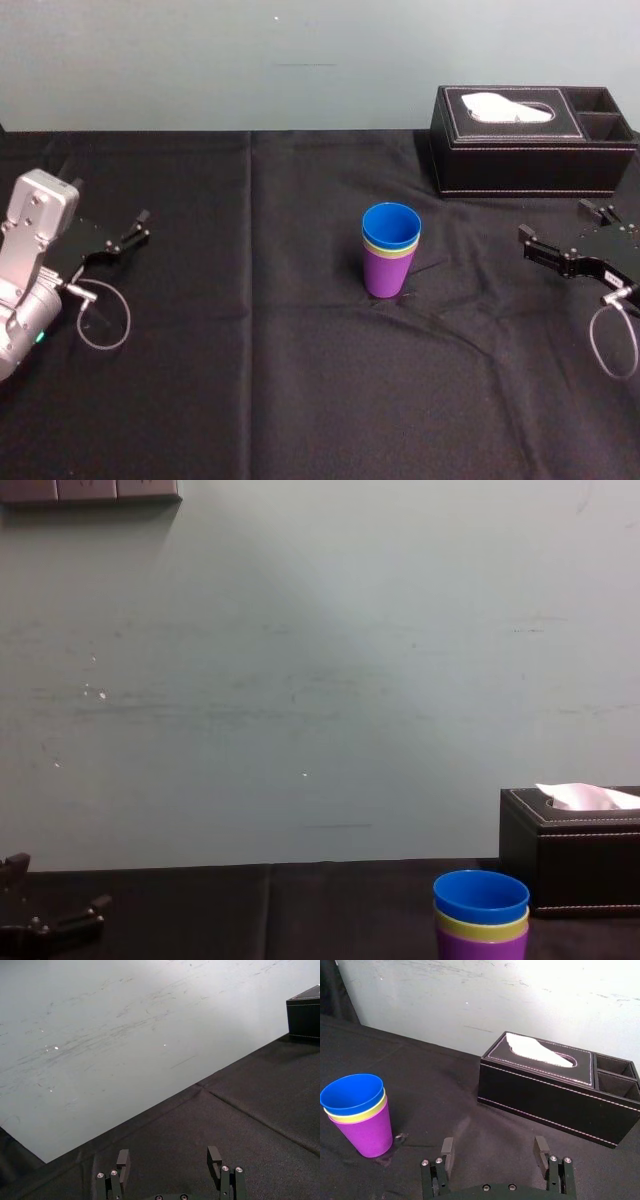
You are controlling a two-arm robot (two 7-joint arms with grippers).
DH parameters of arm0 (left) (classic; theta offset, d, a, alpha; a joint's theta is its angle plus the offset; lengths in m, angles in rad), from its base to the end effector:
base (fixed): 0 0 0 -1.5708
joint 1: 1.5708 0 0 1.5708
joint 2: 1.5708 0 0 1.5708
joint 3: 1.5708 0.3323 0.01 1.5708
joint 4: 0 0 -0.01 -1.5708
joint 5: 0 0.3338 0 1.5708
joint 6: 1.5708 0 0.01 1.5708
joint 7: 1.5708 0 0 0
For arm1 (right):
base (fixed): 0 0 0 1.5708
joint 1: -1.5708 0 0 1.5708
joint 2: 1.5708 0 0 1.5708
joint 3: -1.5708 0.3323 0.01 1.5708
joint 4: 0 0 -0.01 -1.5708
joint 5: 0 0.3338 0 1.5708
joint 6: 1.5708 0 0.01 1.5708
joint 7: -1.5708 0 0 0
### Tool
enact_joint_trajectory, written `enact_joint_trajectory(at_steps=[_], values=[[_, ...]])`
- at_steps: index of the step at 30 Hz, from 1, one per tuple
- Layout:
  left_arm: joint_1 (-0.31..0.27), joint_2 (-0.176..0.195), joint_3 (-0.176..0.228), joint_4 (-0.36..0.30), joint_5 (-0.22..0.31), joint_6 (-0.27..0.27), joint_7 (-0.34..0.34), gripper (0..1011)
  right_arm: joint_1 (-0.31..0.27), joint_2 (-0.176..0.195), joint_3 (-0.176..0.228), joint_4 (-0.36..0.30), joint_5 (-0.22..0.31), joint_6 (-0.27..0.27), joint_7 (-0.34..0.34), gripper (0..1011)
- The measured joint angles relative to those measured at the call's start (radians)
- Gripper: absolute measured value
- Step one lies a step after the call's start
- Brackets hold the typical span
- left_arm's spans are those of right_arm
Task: Stack the three plastic cups sequentially using one hand.
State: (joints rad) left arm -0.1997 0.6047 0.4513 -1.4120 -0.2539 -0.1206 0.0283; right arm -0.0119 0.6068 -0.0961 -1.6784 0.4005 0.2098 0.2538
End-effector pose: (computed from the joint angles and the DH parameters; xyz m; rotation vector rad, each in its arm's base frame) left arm 0.3887 0.1001 -0.3411 0.3043 -0.2853 1.2481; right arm 0.3479 -0.1467 -0.2763 -0.2915 0.0063 -1.1925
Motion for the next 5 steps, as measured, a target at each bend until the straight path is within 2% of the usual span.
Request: enact_joint_trajectory(at_steps=[5], values=[[0.0,0.0,0.0,0.0,0.0,0.0,0.0,1011,0.0,0.001,-0.001,-0.003,0.0,0.001,0.0,1000]])
